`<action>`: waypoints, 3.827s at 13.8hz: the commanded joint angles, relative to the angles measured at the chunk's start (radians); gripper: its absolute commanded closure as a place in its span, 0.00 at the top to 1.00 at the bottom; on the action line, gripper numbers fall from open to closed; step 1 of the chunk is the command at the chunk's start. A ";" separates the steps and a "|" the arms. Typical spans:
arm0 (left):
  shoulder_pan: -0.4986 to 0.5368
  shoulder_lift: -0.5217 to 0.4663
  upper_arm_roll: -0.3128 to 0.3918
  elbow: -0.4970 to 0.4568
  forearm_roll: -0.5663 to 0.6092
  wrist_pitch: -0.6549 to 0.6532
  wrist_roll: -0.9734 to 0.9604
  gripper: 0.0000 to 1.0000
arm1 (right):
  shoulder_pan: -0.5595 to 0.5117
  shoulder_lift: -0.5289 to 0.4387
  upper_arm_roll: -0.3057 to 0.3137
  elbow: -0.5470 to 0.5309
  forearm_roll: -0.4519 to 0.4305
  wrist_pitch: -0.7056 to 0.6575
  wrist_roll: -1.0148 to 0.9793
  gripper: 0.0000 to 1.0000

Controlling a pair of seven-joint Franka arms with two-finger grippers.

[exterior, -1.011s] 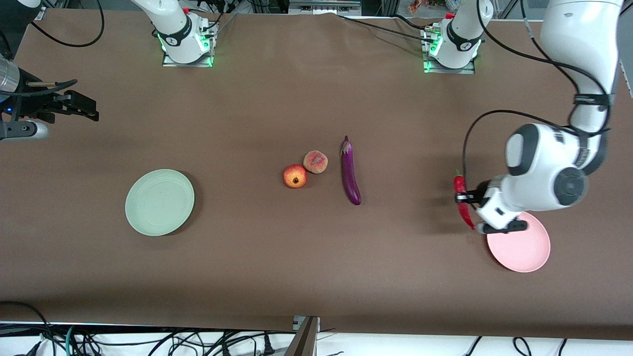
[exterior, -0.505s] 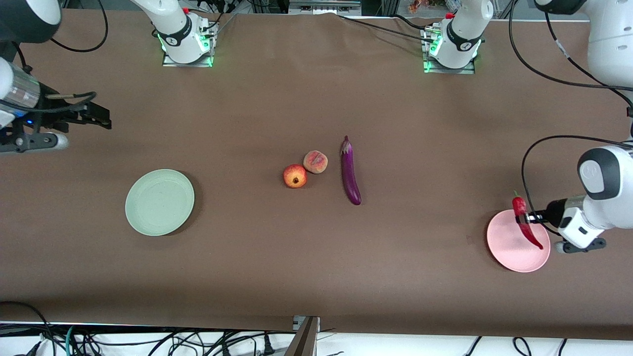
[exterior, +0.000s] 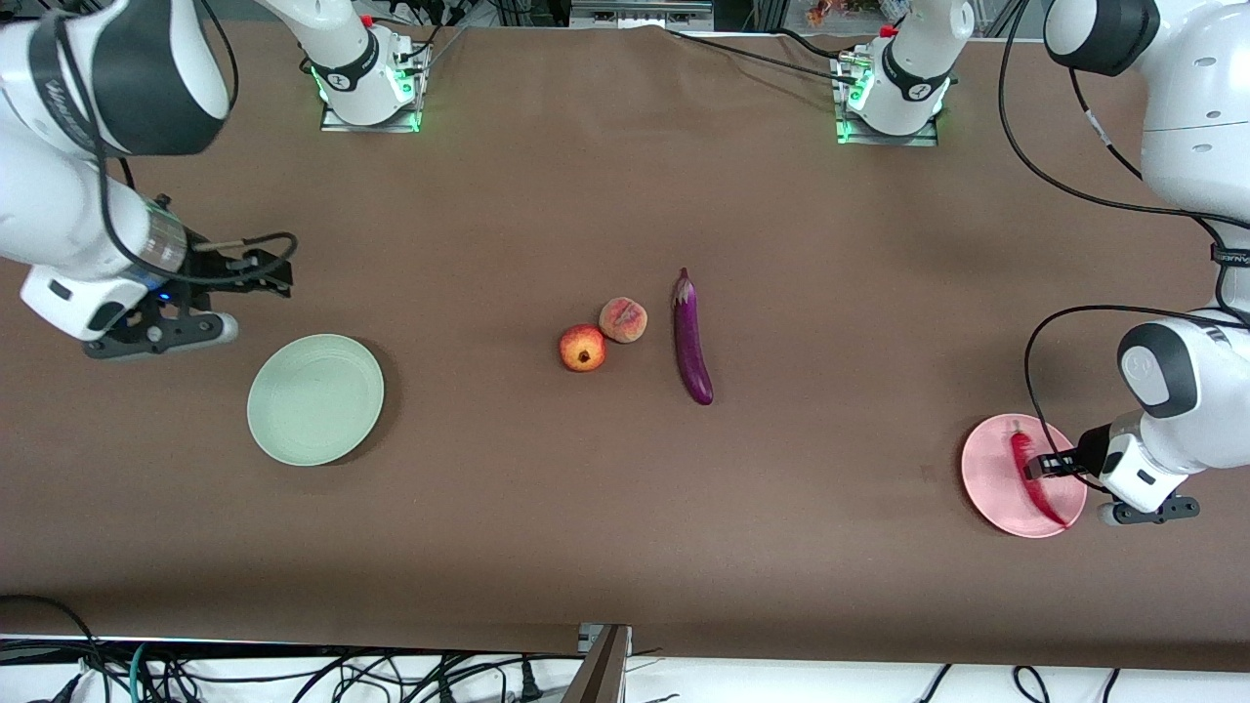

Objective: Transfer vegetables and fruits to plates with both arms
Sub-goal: 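Lower the chili onto the pink plate while the right gripper reaches forward, then grasp the pomegranate with the right gripper while the left gripper reaches the eggplant, then carry the pomegranate to the green plate while the left gripper grasps the eggplant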

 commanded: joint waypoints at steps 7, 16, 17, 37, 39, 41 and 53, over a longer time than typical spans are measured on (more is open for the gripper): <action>-0.027 -0.182 -0.024 0.019 0.009 -0.277 -0.015 1.00 | 0.162 0.196 0.002 0.016 0.004 0.294 0.266 1.00; -0.057 -0.389 -0.193 -0.094 0.014 -0.540 -0.257 1.00 | 0.350 0.364 0.002 0.016 0.080 0.520 0.635 1.00; -0.060 -0.414 -0.233 -0.135 0.017 -0.537 -0.320 1.00 | 0.363 0.375 0.002 0.016 0.080 0.526 0.650 1.00; -0.116 -0.446 -0.404 -0.327 -0.026 -0.349 -0.541 1.00 | 0.499 0.520 0.002 0.015 0.083 0.690 0.911 1.00; -0.118 -0.445 -0.407 -0.335 -0.029 -0.338 -0.545 1.00 | 0.499 0.526 0.002 0.015 0.083 0.689 0.909 1.00; -0.124 -0.437 -0.408 -0.341 -0.034 -0.338 -0.560 1.00 | 0.500 0.533 0.002 0.015 0.083 0.684 0.909 1.00; -0.273 -0.384 -0.408 -0.496 -0.037 -0.036 -0.727 1.00 | 0.509 0.544 0.009 0.013 0.083 0.620 0.902 0.50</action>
